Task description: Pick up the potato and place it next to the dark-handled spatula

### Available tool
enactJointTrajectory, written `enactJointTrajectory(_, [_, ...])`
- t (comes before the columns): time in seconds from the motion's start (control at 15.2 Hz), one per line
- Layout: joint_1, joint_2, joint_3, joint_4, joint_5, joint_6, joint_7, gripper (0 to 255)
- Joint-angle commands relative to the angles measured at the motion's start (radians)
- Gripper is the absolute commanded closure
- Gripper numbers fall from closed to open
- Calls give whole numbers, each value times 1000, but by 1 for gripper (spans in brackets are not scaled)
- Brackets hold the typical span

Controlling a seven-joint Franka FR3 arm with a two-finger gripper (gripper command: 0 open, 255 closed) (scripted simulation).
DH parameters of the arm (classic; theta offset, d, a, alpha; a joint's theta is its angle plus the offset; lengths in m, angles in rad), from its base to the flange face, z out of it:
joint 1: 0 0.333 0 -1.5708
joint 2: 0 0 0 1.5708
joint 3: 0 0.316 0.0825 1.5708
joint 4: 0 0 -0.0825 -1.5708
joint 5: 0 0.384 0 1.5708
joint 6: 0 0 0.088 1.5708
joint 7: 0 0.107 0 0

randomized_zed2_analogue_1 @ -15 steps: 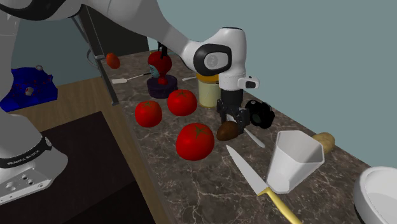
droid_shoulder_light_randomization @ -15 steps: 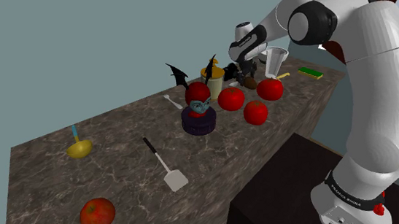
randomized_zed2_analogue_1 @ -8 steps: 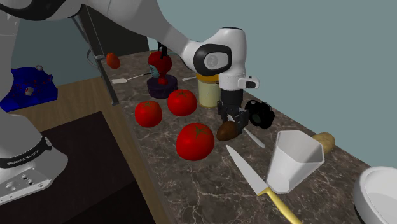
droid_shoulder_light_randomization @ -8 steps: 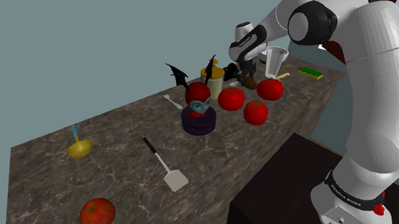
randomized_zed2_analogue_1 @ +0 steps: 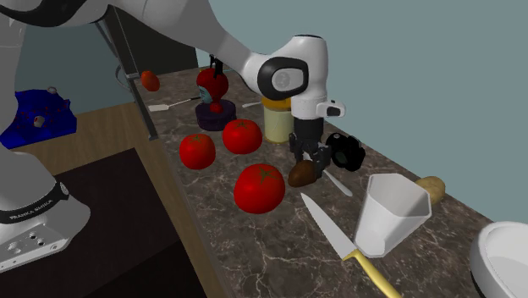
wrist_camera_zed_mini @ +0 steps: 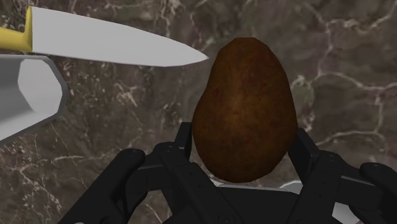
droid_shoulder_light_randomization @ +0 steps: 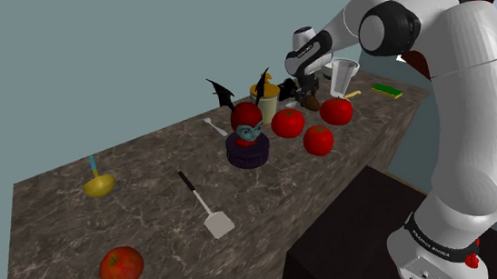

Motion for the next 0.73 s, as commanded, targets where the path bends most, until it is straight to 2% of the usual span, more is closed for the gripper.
enactJointTrajectory(0.0, [0,-13,-1,0,0,-12,-3,255])
enactJointTrajectory(0.66, [5,-81,-4,31,-1,-109,-22,255])
